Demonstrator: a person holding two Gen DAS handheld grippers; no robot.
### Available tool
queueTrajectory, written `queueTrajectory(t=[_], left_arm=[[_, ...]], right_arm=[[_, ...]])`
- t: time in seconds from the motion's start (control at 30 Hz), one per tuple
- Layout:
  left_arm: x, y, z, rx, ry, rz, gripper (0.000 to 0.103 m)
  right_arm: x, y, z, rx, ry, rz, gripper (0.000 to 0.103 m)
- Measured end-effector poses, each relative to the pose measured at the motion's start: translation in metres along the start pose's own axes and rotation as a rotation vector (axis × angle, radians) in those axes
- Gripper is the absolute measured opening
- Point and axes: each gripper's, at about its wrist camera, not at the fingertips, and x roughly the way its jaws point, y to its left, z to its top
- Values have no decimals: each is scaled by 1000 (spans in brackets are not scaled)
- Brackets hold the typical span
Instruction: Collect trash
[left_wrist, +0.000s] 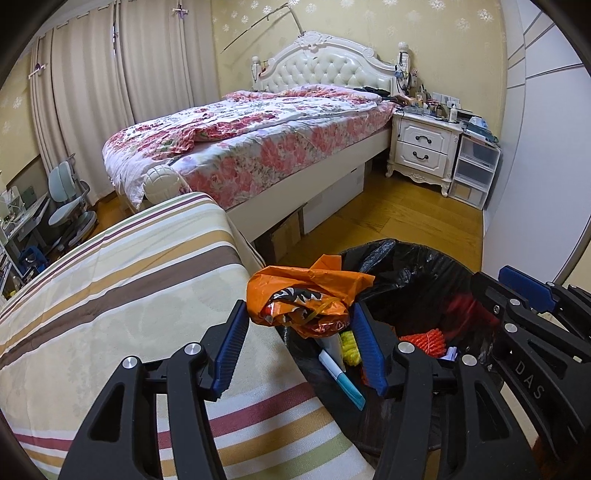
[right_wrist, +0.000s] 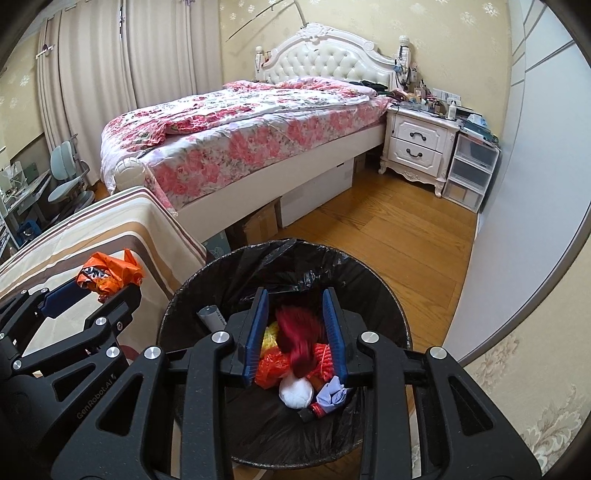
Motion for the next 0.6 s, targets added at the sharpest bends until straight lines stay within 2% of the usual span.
queueTrajectory(t=[0.03, 0.07, 0.13, 0.33, 0.4, 0.6], left_arm=[[0, 0, 0, 0, 0, 1, 61], [1, 1, 1, 1, -1, 2, 64], [0, 2, 1, 0, -8, 12, 70], [-3, 5, 3, -12, -18, 52, 76], [-5, 7, 4, -14, -24, 56, 76], [-15, 15, 4, -31, -34, 65, 78]], right_arm=[[-1, -1, 0, 4, -5, -5, 43], [0, 0, 1, 6, -8, -8, 47], [-1, 0, 1, 9, -12, -13, 47], [-9, -6, 4, 22, -36, -36, 62], [-12, -6, 5, 24, -47, -49, 72], [-24, -7, 5, 26, -70, -81, 80]])
